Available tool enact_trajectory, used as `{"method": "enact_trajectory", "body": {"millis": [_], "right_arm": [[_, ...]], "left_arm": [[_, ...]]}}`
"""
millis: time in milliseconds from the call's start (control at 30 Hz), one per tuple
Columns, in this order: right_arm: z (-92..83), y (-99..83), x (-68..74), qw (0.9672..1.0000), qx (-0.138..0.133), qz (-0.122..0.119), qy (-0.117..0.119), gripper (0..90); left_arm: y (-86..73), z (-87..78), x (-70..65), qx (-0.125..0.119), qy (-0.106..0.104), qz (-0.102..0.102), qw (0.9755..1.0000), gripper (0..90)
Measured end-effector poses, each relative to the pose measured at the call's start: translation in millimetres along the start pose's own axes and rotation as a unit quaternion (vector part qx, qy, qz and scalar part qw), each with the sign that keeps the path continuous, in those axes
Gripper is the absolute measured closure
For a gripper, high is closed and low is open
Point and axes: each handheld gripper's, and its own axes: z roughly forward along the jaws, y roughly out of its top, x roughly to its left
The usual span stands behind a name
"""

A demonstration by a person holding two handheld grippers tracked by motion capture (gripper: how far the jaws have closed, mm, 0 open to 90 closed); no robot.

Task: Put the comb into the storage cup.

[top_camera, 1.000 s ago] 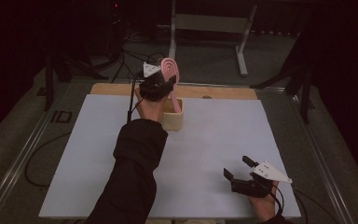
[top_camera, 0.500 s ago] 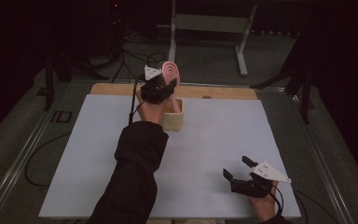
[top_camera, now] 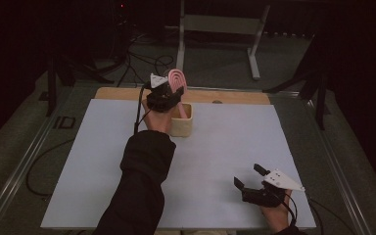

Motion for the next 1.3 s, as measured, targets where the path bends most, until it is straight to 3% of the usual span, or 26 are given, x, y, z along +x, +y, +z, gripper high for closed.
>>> {"method": "enact_trajectory", "body": {"millis": [1067, 1300], "right_arm": [[0.8, -0.5, 0.5, 1.0000, 0.004, 0.000, 0.003, 8.7], [0.9, -0.5, 0.5, 1.0000, 0.004, 0.000, 0.003, 8.7]], "left_arm": [[-15.8, 9.2, -2.4, 0.016, 0.000, -0.005, 0.9999, 64.5], [-21.6, 10.6, 1.0, 0.017, 0.001, -0.014, 0.9998, 64.5]]}}
